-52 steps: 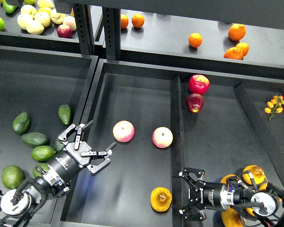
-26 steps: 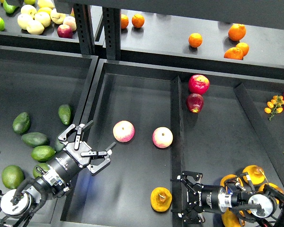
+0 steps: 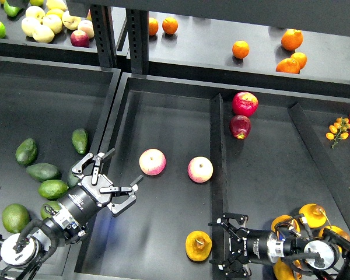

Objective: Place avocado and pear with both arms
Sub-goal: 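Lower the right gripper toward the yellow-orange pear in the middle bin, then close the right gripper around the yellow-orange pear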

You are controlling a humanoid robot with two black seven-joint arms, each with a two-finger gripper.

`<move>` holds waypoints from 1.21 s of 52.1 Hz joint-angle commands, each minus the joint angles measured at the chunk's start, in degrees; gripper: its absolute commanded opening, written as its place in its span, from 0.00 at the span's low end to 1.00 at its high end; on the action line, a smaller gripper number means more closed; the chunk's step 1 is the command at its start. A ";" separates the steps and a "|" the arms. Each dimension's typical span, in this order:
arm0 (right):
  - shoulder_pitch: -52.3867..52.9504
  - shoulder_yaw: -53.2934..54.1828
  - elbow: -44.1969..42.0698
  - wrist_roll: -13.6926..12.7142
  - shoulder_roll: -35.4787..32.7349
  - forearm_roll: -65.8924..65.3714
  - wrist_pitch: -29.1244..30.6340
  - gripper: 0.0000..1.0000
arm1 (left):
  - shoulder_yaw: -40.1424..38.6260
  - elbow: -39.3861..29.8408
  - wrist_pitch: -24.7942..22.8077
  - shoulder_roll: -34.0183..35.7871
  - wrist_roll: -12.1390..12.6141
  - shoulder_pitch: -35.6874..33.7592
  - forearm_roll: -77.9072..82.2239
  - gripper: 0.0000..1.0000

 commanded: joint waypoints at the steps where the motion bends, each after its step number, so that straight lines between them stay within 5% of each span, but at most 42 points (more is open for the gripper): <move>1: 0.46 0.00 -1.11 0.00 0.48 0.09 0.00 0.89 | 0.00 -0.08 0.00 0.00 0.00 -0.04 -0.12 0.99; 38: 0.37 0.09 -3.58 0.00 2.68 0.71 0.00 0.73 | 0.00 0.01 0.00 0.00 0.00 -0.04 -0.12 0.99; 63: -0.15 0.27 -3.66 0.00 2.50 1.15 0.00 0.39 | 0.00 0.01 0.00 0.00 0.00 0.04 -0.12 0.99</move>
